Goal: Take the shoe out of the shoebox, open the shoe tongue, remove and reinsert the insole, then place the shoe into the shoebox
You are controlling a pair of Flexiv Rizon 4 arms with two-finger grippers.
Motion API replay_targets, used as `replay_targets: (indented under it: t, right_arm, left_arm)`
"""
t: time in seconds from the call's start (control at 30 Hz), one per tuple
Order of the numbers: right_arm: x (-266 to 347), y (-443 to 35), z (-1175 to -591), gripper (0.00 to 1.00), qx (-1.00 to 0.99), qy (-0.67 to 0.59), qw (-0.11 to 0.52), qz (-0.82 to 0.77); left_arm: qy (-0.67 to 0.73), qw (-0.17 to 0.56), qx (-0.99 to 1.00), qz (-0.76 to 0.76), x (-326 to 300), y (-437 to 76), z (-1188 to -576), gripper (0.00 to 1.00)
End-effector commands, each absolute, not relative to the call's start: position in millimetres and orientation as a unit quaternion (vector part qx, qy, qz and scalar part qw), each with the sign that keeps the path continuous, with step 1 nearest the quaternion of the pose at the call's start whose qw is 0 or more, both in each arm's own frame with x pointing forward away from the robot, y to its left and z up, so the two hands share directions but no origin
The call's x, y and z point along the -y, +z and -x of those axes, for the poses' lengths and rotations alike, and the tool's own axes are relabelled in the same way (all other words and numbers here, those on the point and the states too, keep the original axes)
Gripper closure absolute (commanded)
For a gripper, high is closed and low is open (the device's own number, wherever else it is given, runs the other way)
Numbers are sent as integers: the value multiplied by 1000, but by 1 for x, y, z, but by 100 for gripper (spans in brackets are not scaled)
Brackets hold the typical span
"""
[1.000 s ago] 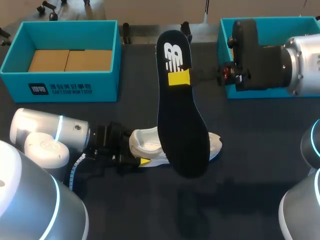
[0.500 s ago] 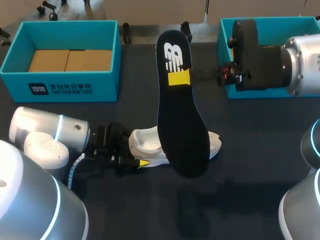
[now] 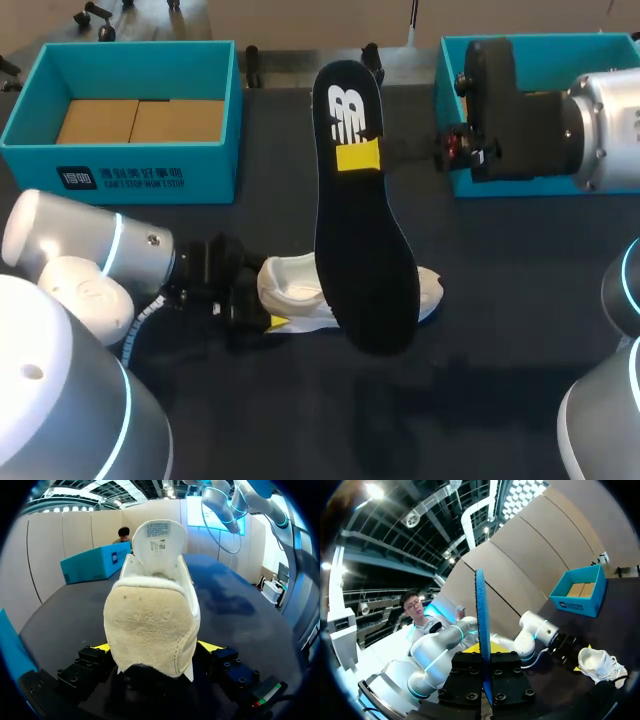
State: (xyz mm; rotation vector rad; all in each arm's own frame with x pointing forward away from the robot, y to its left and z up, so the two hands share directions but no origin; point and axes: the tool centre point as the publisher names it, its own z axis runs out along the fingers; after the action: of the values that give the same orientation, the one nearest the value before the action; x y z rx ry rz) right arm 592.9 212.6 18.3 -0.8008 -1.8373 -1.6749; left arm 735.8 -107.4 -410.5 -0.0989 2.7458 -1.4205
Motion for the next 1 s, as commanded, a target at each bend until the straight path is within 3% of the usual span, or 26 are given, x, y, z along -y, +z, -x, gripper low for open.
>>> replay_targets:
  t: [0.03,0.43,1.0]
  right_arm:
    - [-215,17,-592,100,678,-620,261,297]
    - [-215,17,-592,100,678,-620,261,297]
    - [-215,17,-592,100,678,-620,261,297]
  left_arm:
    - [-434,19,-900,32,99,-399,-736,0]
    - [-434,19,-900,32,99,-399,-736,0]
    - [-292,18,-955,41,83,-374,-743,0]
